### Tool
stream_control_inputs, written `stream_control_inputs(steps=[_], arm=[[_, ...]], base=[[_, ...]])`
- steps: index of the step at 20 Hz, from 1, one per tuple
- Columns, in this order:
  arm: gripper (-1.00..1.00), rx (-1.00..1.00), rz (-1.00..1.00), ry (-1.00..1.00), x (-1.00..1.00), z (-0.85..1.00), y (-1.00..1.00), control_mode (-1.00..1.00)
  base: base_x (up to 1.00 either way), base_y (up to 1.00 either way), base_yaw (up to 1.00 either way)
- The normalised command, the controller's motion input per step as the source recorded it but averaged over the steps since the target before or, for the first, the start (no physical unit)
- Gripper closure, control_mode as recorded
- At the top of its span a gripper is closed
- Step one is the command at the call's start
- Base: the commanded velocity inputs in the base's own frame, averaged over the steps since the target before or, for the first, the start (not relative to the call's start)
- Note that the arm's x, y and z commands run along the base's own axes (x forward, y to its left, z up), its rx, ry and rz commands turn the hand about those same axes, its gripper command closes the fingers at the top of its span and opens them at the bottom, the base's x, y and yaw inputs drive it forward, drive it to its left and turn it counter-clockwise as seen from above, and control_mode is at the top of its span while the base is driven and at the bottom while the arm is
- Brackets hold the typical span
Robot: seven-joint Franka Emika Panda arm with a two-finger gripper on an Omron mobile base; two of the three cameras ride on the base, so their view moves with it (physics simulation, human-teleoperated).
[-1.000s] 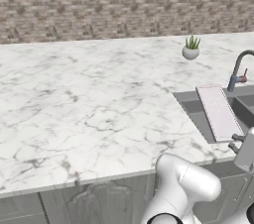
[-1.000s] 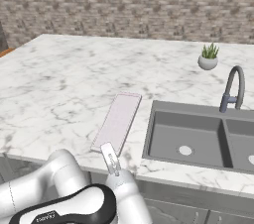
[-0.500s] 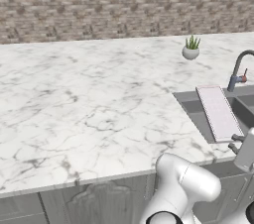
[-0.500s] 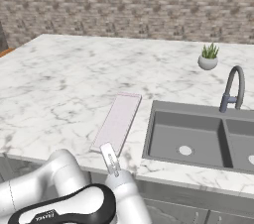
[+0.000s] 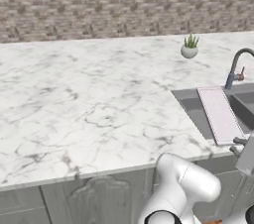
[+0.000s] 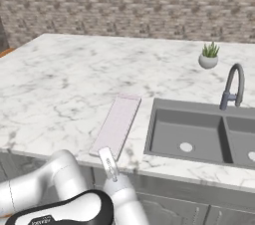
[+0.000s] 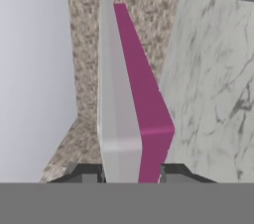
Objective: The ice cube tray has been filled with water. Take the tray and place it in the freezer to make ice. Close the freezer door after placing the tray.
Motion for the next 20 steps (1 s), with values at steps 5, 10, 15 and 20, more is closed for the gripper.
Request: stream_control_inputs(steps=[5, 10, 15, 20], arm=[[1.0, 0.0, 0.0, 0.0, 0.0, 0.0, 0.0, 1.0], [1.0, 0.0, 0.0, 0.0, 0.0, 0.0, 0.0, 1.0], [1.0, 0.0, 0.0, 0.0, 0.0, 0.0, 0.0, 1.0], [1.0, 0.0, 0.0, 0.0, 0.0, 0.0, 0.0, 1.0]], base=[[-0.43, 0.21, 0.0], [-0.27, 0.24, -0.09], [-0.19, 0.23, -0.29], [-0.19, 0.28, -0.5]])
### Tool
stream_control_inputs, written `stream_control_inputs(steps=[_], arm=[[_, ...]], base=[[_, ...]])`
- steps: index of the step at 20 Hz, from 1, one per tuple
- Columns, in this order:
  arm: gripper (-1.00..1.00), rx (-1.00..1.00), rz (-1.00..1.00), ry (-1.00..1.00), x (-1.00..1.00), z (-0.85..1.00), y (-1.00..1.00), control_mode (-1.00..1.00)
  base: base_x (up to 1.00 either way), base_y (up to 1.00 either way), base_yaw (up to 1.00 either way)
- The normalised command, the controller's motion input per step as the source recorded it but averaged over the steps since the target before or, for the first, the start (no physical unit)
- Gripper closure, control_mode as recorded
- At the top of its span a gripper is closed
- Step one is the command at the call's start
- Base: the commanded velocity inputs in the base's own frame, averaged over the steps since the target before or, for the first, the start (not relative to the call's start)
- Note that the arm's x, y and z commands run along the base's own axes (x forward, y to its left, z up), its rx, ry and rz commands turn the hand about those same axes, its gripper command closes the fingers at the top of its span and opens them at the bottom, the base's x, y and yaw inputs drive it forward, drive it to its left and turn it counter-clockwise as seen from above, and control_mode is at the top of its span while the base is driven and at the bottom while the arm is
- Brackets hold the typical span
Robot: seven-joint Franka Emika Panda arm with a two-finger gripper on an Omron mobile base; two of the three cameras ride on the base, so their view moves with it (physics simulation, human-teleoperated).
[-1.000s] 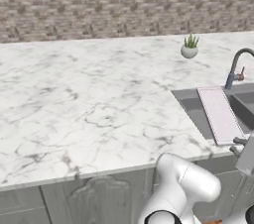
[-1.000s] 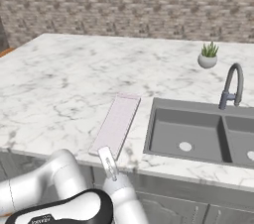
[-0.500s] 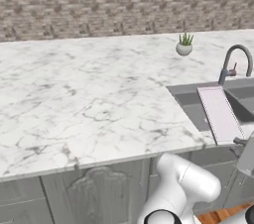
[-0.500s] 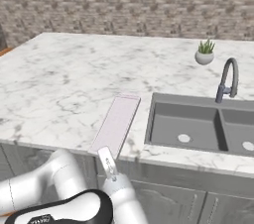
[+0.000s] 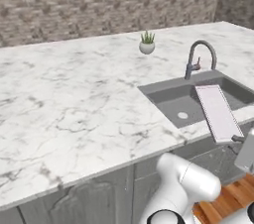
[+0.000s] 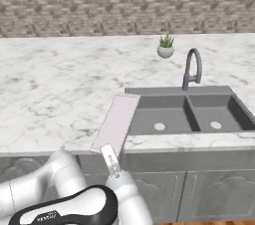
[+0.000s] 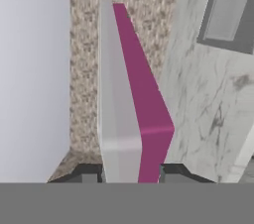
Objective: The ice cube tray has been filled with water. Take the tray and place it in the freezer to make ice. Close the freezer door after placing the tray.
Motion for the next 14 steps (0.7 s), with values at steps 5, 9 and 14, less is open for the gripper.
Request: stream_control_inputs(steps=[5, 9, 14], arm=[[1.0, 0.0, 0.0, 0.0, 0.0, 0.0, 0.0, 1.0], [1.0, 0.0, 0.0, 0.0, 0.0, 0.0, 0.0, 1.0], [1.0, 0.0, 0.0, 0.0, 0.0, 0.0, 0.0, 1.0]], base=[[-0.18, 0.28, -0.6], [-0.17, 0.28, -0.62], [-0.18, 0.28, -0.6]])
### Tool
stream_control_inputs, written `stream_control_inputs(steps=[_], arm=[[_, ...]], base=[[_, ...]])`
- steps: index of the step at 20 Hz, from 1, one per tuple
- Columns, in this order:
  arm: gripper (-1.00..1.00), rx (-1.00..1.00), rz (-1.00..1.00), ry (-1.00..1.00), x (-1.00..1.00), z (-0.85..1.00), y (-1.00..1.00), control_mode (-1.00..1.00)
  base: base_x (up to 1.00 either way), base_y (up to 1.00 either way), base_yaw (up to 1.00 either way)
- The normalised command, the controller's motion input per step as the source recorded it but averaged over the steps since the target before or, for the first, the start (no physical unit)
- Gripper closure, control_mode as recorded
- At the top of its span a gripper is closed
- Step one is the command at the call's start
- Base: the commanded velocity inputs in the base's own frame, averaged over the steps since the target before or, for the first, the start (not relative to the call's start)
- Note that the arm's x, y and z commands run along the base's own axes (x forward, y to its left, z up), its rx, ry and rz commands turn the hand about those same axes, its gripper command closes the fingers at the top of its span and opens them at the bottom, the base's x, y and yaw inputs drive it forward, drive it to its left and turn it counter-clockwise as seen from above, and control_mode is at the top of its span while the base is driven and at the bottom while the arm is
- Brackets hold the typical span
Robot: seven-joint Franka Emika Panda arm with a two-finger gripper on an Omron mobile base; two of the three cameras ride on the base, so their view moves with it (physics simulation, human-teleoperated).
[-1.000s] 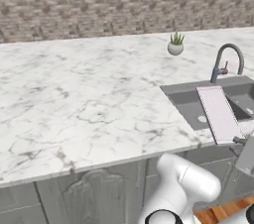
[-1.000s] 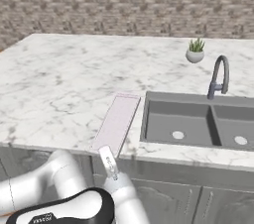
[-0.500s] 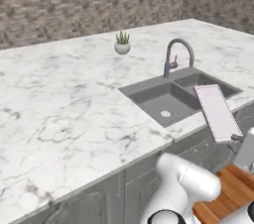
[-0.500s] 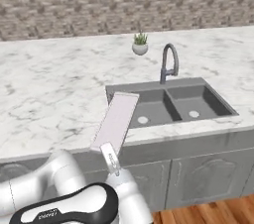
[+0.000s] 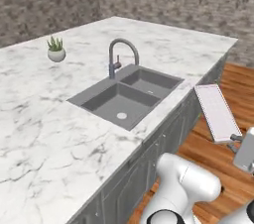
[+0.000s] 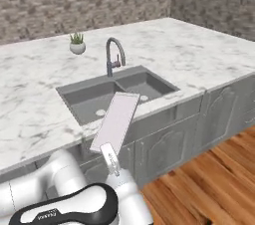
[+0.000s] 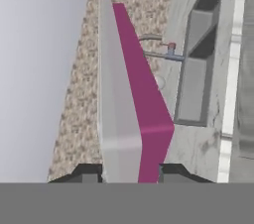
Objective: The ice cube tray has been filled with water. Take the tray and place it in the freezer to make ice. Close the freezer door after placing the tray.
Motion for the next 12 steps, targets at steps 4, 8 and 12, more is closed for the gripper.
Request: stream_control_inputs(steps=[4, 8, 12], arm=[[1.0, 0.0, 0.0, 0.0, 0.0, 0.0, 0.0, 1.0], [1.0, 0.0, 0.0, 0.0, 0.0, 0.0, 0.0, 1.0], [1.0, 0.0, 0.0, 0.0, 0.0, 0.0, 0.0, 1.0]], base=[[-0.19, 0.29, -0.58], [-0.17, 0.3, -0.56], [-0.15, 0.42, -0.53]])
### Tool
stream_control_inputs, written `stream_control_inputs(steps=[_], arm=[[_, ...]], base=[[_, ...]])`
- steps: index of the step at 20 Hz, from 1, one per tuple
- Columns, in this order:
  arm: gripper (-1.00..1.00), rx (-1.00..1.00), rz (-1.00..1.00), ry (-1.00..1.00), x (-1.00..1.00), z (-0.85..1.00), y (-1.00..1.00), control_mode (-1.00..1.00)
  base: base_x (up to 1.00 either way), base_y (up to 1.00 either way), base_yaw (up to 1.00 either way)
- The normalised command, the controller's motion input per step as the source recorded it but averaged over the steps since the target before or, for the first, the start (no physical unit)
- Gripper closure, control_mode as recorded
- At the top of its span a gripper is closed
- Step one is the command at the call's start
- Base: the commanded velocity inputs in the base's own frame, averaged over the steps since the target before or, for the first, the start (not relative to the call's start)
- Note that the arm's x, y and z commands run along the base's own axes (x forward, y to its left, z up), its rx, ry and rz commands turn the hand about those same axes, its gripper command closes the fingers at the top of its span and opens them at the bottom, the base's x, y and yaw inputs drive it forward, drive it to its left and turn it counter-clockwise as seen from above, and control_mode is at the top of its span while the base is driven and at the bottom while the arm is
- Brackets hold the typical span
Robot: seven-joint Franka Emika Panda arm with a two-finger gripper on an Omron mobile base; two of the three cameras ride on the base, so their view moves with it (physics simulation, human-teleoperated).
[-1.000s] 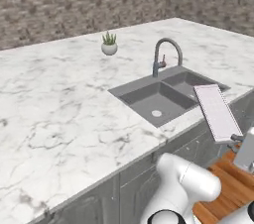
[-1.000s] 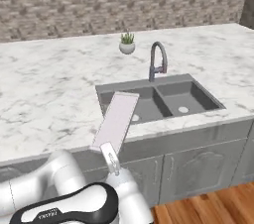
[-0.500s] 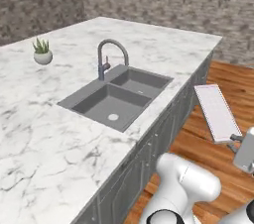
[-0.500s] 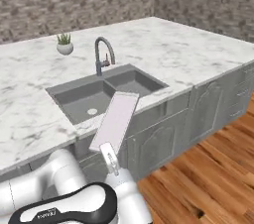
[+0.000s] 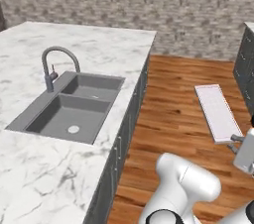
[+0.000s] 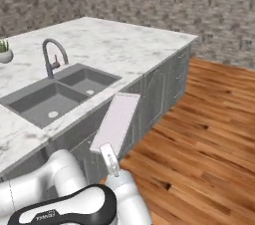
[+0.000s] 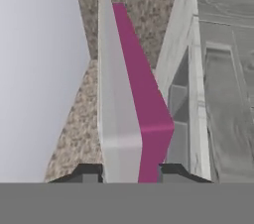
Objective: The ice cube tray has been filled with water. Take the tray and place it in the freezer to make ice. Close the freezer door after placing the tray.
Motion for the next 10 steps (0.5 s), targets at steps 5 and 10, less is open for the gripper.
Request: stream_control_inputs(steps=[5, 10], arm=[[1.0, 0.0, 0.0, 0.0, 0.0, 0.0, 0.0, 1.0], [1.0, 0.0, 0.0, 0.0, 0.0, 0.0, 0.0, 1.0]], base=[[-0.17, 0.45, -0.48], [-0.2, 0.36, -0.4]])
